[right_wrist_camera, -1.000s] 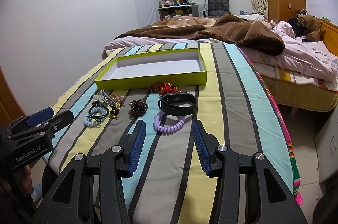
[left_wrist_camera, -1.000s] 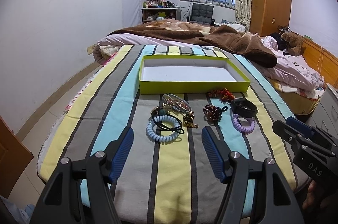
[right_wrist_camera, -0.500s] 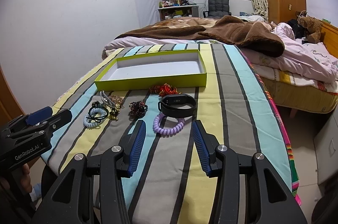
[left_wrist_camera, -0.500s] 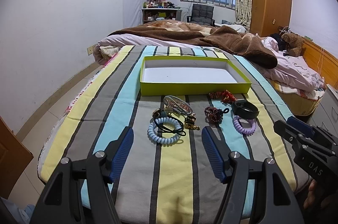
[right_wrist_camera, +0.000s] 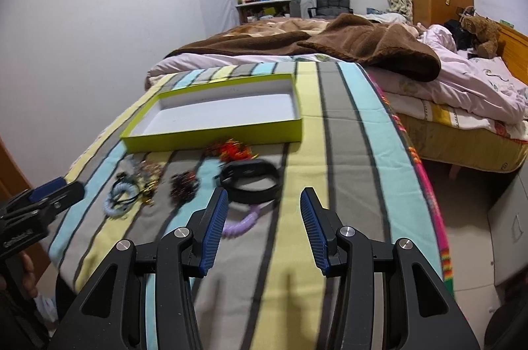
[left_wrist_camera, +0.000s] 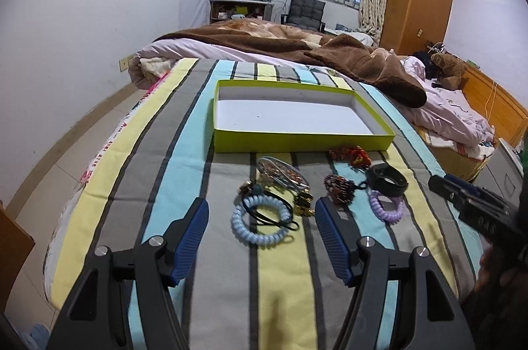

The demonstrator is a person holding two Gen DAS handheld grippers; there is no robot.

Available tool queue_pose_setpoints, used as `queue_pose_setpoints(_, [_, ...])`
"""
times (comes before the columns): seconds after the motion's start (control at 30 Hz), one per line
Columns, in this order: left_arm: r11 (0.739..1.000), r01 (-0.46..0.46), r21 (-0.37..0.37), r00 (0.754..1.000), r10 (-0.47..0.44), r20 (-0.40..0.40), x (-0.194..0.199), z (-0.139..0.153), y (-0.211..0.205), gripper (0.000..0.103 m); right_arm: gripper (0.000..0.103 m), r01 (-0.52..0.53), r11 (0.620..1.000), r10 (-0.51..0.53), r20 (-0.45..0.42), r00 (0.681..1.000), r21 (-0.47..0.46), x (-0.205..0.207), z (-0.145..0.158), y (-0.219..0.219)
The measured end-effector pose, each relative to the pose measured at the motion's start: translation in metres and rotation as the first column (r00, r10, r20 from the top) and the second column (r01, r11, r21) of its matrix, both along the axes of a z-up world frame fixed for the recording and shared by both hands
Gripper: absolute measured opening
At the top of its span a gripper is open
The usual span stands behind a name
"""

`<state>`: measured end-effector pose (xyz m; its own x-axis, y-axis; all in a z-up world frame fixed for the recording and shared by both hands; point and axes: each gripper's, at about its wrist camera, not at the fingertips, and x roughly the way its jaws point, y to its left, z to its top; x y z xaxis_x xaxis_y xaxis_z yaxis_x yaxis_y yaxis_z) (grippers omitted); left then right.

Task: Organize jewelry
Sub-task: 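Grasp the black hair tie with teal bead with left gripper while right grasps black watch band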

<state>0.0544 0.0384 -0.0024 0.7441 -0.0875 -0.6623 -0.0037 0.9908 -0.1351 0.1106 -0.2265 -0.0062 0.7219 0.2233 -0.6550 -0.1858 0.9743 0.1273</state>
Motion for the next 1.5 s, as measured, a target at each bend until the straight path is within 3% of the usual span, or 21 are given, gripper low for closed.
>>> queue_pose_setpoints(0.33, [0.991, 0.001, -0.133, 0.998, -0.010, -0.063, 0.028, -0.010, 0.031, 0.069, 0.047, -0.114, 0.993, 0.115, -0.137, 0.984, 0.017, 0.055, -0.023, 0.002])
queue_pose_setpoints(0.47, [0.990, -0.016, -0.143, 0.997, 0.004, -0.078, 0.031, -0.013, 0.042, 0.069, 0.047, -0.130, 0.990, 0.137, -0.188, 0.972, 0.049, 0.074, -0.032, 0.004])
queue_pose_setpoints(0.7, [0.992, 0.018, -0.122, 0.994, -0.031, -0.108, 0.035, -0.021, 0.052, 0.069, 0.047, -0.152, 0.988, 0.149, -0.212, 0.966, 0.002, 0.083, -0.038, 0.011])
queue_pose_setpoints(0.73, [0.990, 0.029, -0.135, 0.993, -0.044, -0.112, 0.036, -0.022, 0.052, 0.069, 0.045, -0.156, 0.988, 0.153, -0.210, 0.966, 0.000, 0.083, -0.038, 0.014])
queue_pose_setpoints(0.8, [0.989, 0.045, -0.142, 0.991, -0.062, -0.122, 0.040, -0.024, 0.050, 0.069, 0.026, -0.177, 0.984, 0.177, -0.213, 0.961, 0.018, 0.083, -0.038, 0.015])
queue_pose_setpoints(0.87, [0.990, 0.063, -0.124, 0.989, -0.079, -0.129, 0.044, -0.025, 0.046, 0.069, 0.017, -0.181, 0.983, 0.179, -0.213, 0.960, 0.012, 0.082, -0.038, 0.017])
queue_pose_setpoints(1.03, [0.989, 0.086, -0.120, 0.981, -0.105, -0.163, 0.055, -0.033, 0.039, 0.069, 0.012, -0.171, 0.985, 0.173, -0.209, 0.962, 0.029, 0.083, -0.037, 0.013])
queue_pose_setpoints(1.07, [0.989, 0.087, -0.119, 0.980, -0.107, -0.169, 0.058, -0.034, 0.038, 0.069, 0.007, -0.165, 0.986, 0.169, -0.208, 0.963, 0.037, 0.083, -0.037, 0.011])
queue_pose_setpoints(1.23, [0.988, 0.100, -0.114, 0.975, -0.120, -0.186, 0.067, -0.036, 0.033, 0.065, 0.007, -0.140, 0.988, 0.151, -0.192, 0.970, 0.072, 0.083, -0.034, 0.002])
queue_pose_setpoints(1.5, [0.986, 0.161, -0.045, 0.962, -0.167, -0.216, 0.073, -0.040, 0.017, 0.044, 0.007, -0.105, 0.987, 0.126, -0.176, 0.976, 0.121, 0.081, -0.029, -0.009])
